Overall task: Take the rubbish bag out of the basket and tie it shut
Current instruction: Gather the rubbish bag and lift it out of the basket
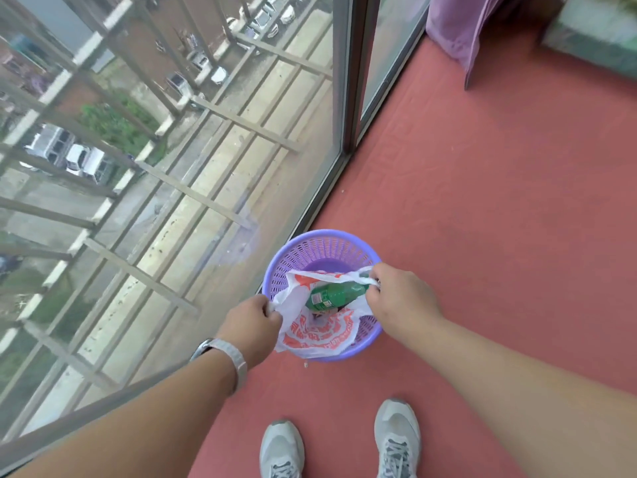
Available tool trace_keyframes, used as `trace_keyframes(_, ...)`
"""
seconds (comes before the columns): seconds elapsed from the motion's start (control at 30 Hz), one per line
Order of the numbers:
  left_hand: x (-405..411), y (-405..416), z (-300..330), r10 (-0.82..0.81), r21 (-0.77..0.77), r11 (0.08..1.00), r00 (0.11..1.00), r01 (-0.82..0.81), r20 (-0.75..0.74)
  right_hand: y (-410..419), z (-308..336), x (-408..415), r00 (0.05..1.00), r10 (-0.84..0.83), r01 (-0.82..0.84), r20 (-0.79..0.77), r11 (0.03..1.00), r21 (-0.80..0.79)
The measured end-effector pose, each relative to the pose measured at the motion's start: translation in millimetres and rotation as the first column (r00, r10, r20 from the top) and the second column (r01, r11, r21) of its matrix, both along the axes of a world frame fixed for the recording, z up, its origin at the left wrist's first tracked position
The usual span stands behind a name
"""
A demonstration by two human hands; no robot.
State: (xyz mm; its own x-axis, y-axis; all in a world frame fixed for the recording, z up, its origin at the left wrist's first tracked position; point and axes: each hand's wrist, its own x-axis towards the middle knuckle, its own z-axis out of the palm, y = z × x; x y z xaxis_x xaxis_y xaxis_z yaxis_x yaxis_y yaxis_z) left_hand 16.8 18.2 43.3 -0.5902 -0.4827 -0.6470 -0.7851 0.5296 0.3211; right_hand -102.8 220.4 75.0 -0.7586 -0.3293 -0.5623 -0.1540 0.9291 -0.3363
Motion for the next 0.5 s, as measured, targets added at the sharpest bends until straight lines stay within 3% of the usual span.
trace_keyframes(0.2, -34, 1, 63, 0.214, 0.069, 0.977, 0.952, -0.204, -0.22, -5, 38, -5, 0.995, -0.099, 0.1, 0.014, 0.993, -0.065)
trace_keyframes(0.5, -41, 3, 147, 0.247, 0.075, 0.969, 0.911, -0.236, -0.331, -5, 108, -16, 0.98, -0.197, 0.192, 0.007, 0.946, -0.26)
